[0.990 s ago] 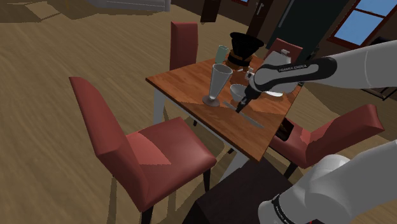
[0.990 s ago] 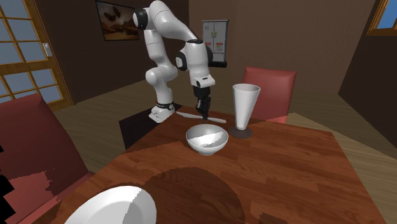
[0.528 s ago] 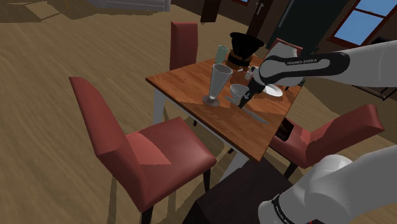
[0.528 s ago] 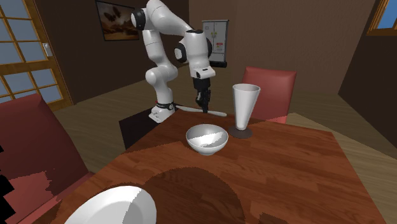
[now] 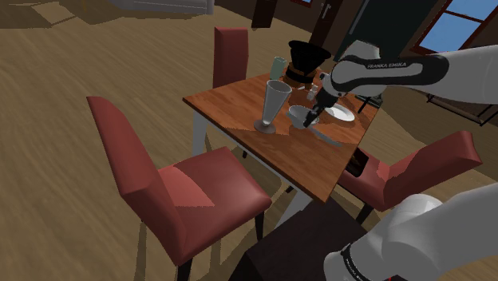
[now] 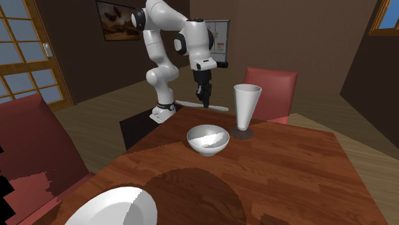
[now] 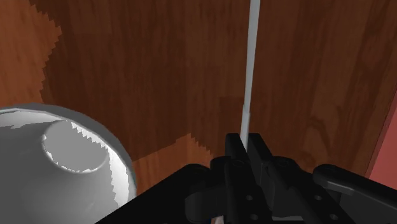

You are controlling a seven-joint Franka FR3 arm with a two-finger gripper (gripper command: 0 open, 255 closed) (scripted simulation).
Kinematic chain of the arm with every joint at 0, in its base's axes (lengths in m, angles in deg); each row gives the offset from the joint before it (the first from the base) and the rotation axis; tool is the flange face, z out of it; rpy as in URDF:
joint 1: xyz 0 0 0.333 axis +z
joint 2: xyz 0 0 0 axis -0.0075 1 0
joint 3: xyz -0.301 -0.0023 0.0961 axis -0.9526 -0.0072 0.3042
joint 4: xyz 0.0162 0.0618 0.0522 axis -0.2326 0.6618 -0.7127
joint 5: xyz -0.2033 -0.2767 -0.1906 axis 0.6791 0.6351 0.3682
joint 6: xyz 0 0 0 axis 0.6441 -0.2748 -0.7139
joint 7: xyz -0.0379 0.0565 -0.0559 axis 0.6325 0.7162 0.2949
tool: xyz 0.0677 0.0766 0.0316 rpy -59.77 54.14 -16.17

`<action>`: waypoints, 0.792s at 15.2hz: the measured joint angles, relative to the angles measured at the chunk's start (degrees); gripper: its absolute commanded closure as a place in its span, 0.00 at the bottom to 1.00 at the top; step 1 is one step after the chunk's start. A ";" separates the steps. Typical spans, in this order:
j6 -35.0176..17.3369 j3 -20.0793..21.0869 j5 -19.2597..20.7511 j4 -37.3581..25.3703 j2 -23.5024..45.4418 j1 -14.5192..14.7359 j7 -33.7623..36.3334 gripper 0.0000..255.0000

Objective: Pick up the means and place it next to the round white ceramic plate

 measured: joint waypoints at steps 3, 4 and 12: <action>0.86 -2.82 -2.33 -5.47 5.23 -0.15 -4.47 1.00; 1.05 -3.80 -3.52 -7.66 7.51 -0.20 -6.22 1.00; 6.29 -8.52 -13.92 -26.11 24.69 -4.23 -19.08 1.00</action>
